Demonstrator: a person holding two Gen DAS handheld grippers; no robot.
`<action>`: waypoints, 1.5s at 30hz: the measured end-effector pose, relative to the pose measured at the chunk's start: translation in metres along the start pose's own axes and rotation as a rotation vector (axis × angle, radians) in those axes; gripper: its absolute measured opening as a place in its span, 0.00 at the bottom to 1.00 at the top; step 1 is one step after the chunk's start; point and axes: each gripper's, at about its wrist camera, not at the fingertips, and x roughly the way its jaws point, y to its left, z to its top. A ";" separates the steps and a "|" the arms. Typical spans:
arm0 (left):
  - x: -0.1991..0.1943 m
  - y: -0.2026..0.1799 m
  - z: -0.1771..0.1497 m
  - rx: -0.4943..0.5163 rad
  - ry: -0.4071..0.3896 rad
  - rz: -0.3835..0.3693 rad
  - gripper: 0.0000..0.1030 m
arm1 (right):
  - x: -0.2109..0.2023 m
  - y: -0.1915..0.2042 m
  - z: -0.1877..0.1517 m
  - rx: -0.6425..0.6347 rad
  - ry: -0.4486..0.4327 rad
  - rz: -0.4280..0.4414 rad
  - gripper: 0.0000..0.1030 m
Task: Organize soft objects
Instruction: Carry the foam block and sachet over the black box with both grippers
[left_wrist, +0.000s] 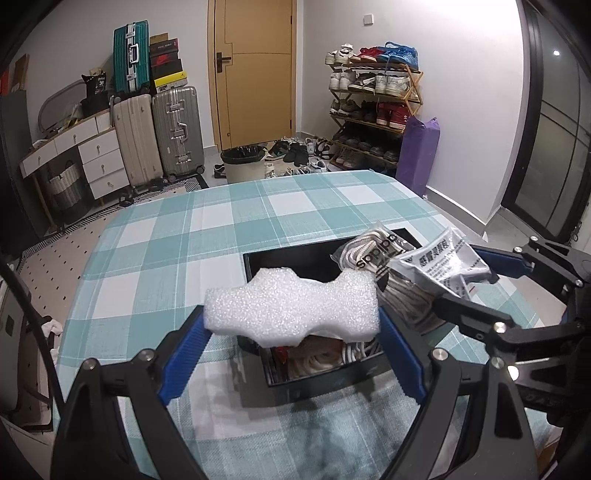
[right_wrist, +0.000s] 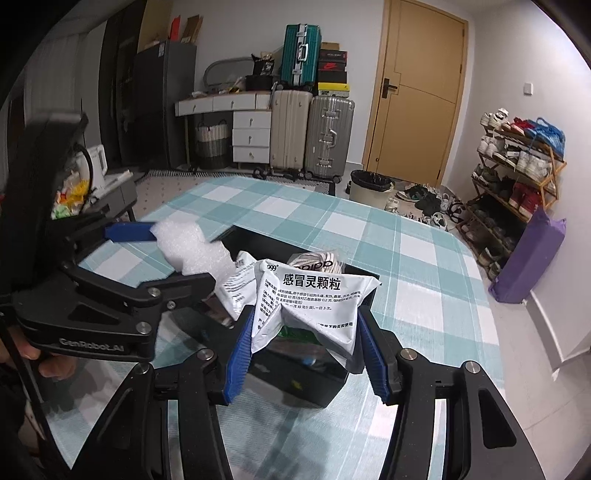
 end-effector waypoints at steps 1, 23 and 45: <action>0.001 0.001 0.000 -0.002 0.002 0.001 0.86 | 0.004 0.001 0.001 -0.010 0.004 -0.009 0.52; 0.036 0.009 0.010 -0.012 0.032 -0.021 0.86 | 0.057 0.003 0.012 -0.168 0.087 -0.026 0.52; 0.039 0.002 0.017 0.004 0.025 -0.025 0.86 | 0.032 -0.007 0.009 -0.173 0.031 -0.039 0.78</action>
